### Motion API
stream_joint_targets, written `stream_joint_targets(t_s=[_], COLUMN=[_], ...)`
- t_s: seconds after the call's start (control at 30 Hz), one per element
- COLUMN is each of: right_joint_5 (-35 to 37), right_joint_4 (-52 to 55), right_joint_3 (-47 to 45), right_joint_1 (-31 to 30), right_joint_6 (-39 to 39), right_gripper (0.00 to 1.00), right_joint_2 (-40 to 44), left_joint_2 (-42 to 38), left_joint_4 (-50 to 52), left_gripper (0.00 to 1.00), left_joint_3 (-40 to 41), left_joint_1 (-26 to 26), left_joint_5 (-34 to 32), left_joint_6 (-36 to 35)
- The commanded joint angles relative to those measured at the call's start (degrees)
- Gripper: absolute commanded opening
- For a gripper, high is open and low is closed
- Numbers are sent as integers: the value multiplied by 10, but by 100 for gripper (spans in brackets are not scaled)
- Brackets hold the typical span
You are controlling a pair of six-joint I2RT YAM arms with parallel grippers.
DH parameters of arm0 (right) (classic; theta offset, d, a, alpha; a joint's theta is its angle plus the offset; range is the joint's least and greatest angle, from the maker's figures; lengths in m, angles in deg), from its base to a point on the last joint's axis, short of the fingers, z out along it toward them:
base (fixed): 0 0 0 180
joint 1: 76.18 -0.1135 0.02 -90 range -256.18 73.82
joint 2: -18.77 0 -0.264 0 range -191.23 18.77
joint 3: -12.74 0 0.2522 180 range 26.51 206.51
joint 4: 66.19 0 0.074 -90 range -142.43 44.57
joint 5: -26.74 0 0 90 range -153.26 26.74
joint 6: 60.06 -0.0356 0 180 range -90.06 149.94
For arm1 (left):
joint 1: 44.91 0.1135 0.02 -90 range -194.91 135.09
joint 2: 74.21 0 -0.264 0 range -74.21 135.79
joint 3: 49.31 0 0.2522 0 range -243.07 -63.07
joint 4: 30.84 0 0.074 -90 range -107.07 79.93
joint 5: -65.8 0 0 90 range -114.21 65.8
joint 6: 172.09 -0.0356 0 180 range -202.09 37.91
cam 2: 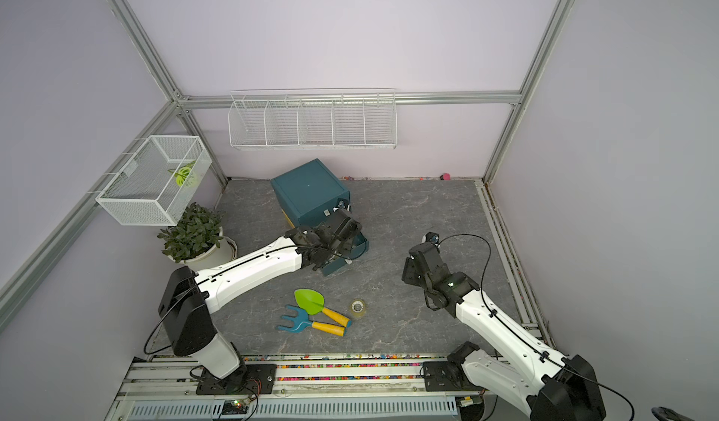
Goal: Place the transparent tape into the drawer according to color
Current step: Place the tape in the drawer.
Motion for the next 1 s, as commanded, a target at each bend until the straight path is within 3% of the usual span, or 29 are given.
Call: stream_joint_targets(t_s=[0.0, 0.27, 0.77, 0.87, 0.97], right_joint_5=[-1, -1, -5, -8, -8], right_joint_4=[-2, -4, -2, -2, -1], right_joint_3=[0, -1, -1, -2, -1], right_joint_1=[2, 2, 3, 3, 3], right_joint_6=[-8, -7, -8, -7, -7], right_gripper=[62, 62, 62, 62, 63], right_joint_2=[-2, -3, 1, 3, 3], left_joint_2=[25, 68, 172, 172, 171], left_joint_4=[-42, -106, -73, -70, -64], left_gripper=[33, 33, 36, 41, 56], left_joint_3=[-10, 7, -53, -55, -58], left_joint_1=[3, 3, 11, 12, 12], left_joint_5=[-33, -43, -26, -21, -20], left_joint_6=[-12, -32, -19, -18, -15])
